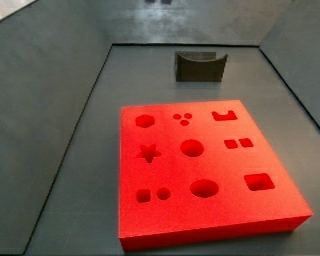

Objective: Pick up the double-square object. Move up. Place the double-square object on the fixture. Regrasp the double-square object. Move to above the board. Insert the double-square object.
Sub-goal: Move to above the board, then insert the double-square object.

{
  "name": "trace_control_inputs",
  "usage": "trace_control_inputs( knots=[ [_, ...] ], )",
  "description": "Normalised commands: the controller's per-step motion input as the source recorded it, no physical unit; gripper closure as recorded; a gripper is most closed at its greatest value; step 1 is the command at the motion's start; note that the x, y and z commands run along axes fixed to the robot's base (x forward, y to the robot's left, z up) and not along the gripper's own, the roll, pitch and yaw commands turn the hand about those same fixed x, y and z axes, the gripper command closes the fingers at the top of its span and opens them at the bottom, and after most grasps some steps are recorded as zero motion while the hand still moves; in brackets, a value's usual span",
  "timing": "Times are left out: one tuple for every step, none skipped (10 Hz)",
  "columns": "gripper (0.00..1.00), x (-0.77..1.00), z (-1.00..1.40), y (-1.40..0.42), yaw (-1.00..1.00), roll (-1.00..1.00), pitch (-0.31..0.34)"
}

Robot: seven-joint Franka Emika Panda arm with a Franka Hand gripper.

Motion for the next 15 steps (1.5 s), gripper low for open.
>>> trace_control_inputs(
  knots=[
    [1.00,-0.20,0.03,-0.14,-0.17,-1.00,-0.118],
    [1.00,-0.12,0.01,-0.06,-0.17,-1.00,-0.107],
    [1.00,-0.09,0.00,-0.02,-0.13,-0.83,-0.091],
    [1.00,-0.07,0.00,0.01,-0.09,-0.60,-0.070],
    [1.00,-0.05,0.00,0.01,-0.04,-0.36,-0.047],
    [1.00,-0.04,0.00,0.01,-0.03,-0.24,-0.035],
    [1.00,0.00,-0.03,-0.09,0.00,0.01,0.000],
    [1.00,0.60,-0.10,-0.22,0.00,0.01,0.000],
    [1.00,1.00,-0.40,-0.24,0.00,0.00,0.000],
    [1.00,1.00,-0.44,0.00,0.00,-0.08,0.000],
    [1.00,1.00,-0.47,0.01,0.00,-0.10,0.000],
    [1.00,1.00,-0.57,0.07,0.03,-0.18,0.000],
    [1.00,1.00,-0.54,0.00,0.04,-0.17,-0.007],
    [1.00,1.00,-0.50,-0.06,0.03,-0.14,-0.014],
    [1.00,1.00,-0.40,-0.19,0.00,-0.05,-0.016]
  ],
)
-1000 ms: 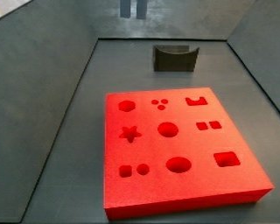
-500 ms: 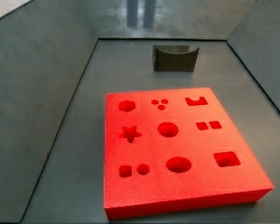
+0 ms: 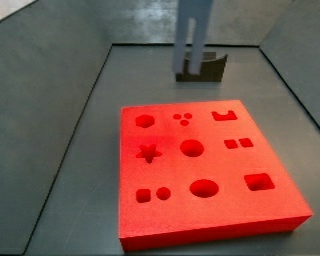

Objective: Pick up the double-square object. Move up. Place the double-square object on the fixture. Regrasp the double-square object. Move to above the board. Insert the double-square object.
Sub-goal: Insert the double-square object.

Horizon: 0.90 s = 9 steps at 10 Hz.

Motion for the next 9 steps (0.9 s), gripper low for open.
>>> trace_control_inputs(
  knots=[
    [1.00,1.00,-0.33,-0.26,0.03,0.00,0.000],
    [1.00,1.00,-0.20,-0.38,0.07,0.00,0.000],
    [1.00,0.92,-0.18,-0.46,0.14,0.00,0.037],
    [1.00,0.80,-0.14,-0.49,0.19,0.00,0.079],
    [1.00,0.77,-0.16,-0.45,0.25,0.00,0.094],
    [1.00,0.75,-0.21,-0.37,0.31,0.00,0.121],
    [1.00,0.72,-0.28,-0.22,0.48,-0.02,0.143],
    [1.00,0.82,-0.27,-0.18,0.41,0.00,0.110],
    [1.00,1.00,-0.25,-0.11,0.06,0.10,0.183]
  ],
)
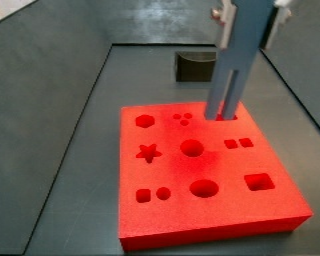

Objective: Pick up the double-square object. Move up. Place the double-square object on the fixture. Regrasp the double-square object. Move to above the board. Insert the double-square object.
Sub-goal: Insert the double-square object.

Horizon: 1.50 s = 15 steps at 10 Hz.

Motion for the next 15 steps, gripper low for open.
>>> trace_control_inputs(
  knots=[
    [1.00,0.96,-0.23,-0.09,0.00,0.12,0.259],
    [1.00,0.90,-0.24,-0.05,-0.05,0.11,0.163],
    [1.00,0.84,-0.21,-0.05,-0.20,0.08,0.059],
    [1.00,0.89,-0.16,0.00,-0.17,0.08,0.046],
    [1.00,1.00,-0.14,0.00,-0.08,0.09,0.060],
    [1.00,1.00,-0.11,0.00,-0.05,0.09,0.051],
    [1.00,1.00,-0.13,0.00,0.00,0.10,0.066],
    [1.00,1.00,-0.10,0.00,0.00,0.09,0.123],
    [1.00,0.87,-0.12,-0.14,0.21,0.06,0.223],
    [1.00,0.78,-0.14,-0.15,0.27,0.06,0.250],
    [1.00,0.75,-0.12,-0.25,0.18,0.11,0.254],
    [1.00,0.65,-0.19,-0.33,0.00,0.13,0.153],
    [1.00,0.60,-0.21,-0.23,0.00,0.12,0.123],
    [1.00,0.61,-0.19,-0.10,-0.07,0.10,0.116],
    [1.00,0.45,-0.17,0.00,-0.19,0.05,0.154]
  ],
)
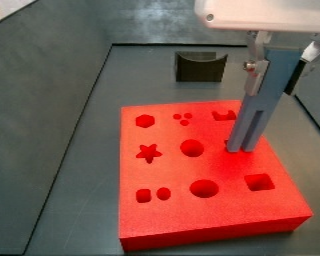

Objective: Pick up the double-square object. Move up. Place the double-square object on the fixture. Regrasp the double-square object. Move to above the board. Insert the double-square object.
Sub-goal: Insert the double-square object.

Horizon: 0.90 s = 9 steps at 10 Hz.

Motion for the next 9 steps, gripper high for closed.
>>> trace_control_inputs(
  knots=[
    [1.00,0.35,-0.07,0.00,-0.22,0.02,0.200],
    [1.00,0.39,-0.07,0.09,-0.20,0.00,0.226],
    [1.00,0.29,-0.06,0.23,-0.13,0.00,0.266],
    [1.00,0.13,-0.10,0.20,-0.09,0.00,0.263],
    [1.00,0.10,-0.17,0.00,0.00,0.00,0.199],
    [1.00,0.17,-0.41,-0.04,0.00,0.05,0.080],
    [1.00,0.09,-0.80,-0.26,0.01,0.16,0.000],
    [1.00,0.08,-0.95,-0.28,0.03,0.17,0.000],
    [1.00,0.13,-0.75,-0.13,0.01,0.08,0.000]
  ],
)
